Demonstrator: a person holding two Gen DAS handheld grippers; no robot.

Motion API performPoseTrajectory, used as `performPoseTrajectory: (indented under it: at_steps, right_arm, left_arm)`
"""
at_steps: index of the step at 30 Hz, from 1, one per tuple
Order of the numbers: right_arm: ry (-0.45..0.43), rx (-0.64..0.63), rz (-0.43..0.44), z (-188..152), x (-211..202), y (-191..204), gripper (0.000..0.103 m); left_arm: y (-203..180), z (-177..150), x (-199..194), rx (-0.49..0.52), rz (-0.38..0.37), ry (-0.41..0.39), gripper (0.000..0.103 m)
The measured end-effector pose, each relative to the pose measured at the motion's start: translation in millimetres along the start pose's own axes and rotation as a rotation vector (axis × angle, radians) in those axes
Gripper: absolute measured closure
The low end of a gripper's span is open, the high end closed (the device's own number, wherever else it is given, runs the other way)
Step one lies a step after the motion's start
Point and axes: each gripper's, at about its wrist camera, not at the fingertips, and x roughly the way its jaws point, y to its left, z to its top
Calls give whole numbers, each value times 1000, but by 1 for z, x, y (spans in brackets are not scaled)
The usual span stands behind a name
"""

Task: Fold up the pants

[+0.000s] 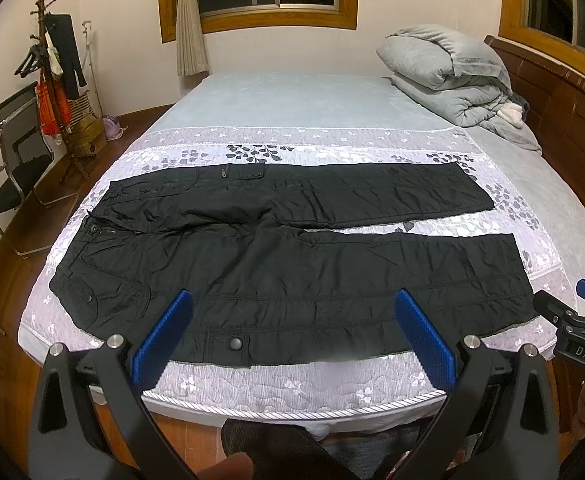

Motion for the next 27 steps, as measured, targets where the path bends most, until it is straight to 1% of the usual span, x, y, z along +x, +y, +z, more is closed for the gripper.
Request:
performPoseTrajectory:
  at_steps: [9, 14, 15, 16, 18, 20, 23, 25, 27]
  right_arm:
    - [24, 1, 1, -1, 11, -1, 4]
    - [22, -6, -1, 4, 15, -2, 4]
    - [21, -9, 9, 8, 16, -4, 4]
    - [20, -12, 19, 12, 17, -6, 4]
    - [9, -22, 13, 23, 19, -12, 4]
    - [-10, -34, 2, 41, 23, -23, 4]
    - [-33, -50, -4, 71, 33, -37, 4]
    - [-42, -70, 12, 99, 47, -48, 4]
    - [-36, -83, 27, 123, 68, -58, 4]
  left_arm:
    - [-3, 1, 7, 6, 5, 8, 3]
    - [-3, 5, 12, 10, 0, 15, 3]
    - [-2, 6, 13, 7, -18, 12, 3]
    - [-1, 9, 14, 4, -62, 5, 3]
    - [3, 16, 16, -9, -130, -5, 3]
    - [5, 27, 21, -5, -136, -5, 3]
    - [6, 49, 38, 36, -124, 22, 3]
    - [8, 68, 53, 40, -131, 38, 3]
    - [12, 91, 73, 34, -161, 63, 3]
